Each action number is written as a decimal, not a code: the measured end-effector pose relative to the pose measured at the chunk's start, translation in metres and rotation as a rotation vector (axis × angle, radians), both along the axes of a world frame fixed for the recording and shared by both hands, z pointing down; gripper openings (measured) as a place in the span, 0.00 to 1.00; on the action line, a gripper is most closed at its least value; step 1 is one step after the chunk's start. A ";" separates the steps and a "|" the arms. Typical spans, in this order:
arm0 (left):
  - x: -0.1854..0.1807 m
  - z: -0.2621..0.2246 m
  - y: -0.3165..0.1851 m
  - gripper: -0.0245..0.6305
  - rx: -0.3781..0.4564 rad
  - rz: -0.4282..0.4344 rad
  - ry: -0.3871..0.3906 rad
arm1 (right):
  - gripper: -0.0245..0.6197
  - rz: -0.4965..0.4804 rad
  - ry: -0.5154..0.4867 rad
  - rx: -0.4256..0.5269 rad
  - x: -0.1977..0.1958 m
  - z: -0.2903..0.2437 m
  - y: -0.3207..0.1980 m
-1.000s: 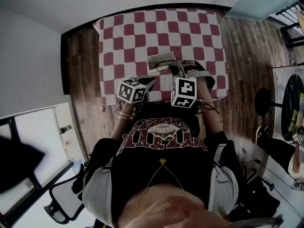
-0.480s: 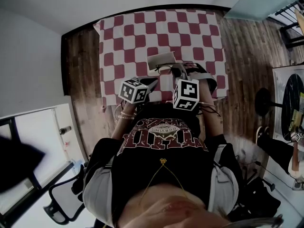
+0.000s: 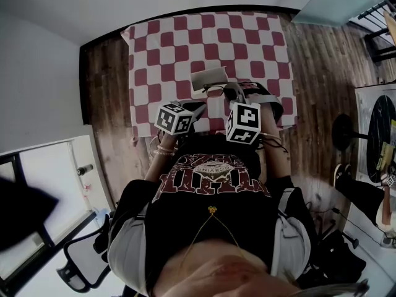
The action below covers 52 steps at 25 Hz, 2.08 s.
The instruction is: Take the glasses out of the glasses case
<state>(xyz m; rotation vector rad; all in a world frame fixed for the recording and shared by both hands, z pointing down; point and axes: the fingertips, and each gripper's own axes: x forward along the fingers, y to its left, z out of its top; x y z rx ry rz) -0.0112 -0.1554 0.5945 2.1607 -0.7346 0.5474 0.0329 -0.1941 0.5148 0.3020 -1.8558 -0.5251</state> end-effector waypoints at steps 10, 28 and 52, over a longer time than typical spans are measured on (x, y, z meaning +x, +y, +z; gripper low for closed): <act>0.003 0.003 0.004 0.04 -0.010 0.014 -0.005 | 0.08 -0.001 0.016 -0.012 0.005 0.004 0.003; 0.008 0.005 0.009 0.04 -0.015 0.029 0.000 | 0.08 0.001 0.007 -0.059 0.008 0.010 0.011; 0.001 0.010 0.011 0.04 -0.023 0.017 -0.014 | 0.08 -0.017 0.032 -0.099 0.008 0.022 0.015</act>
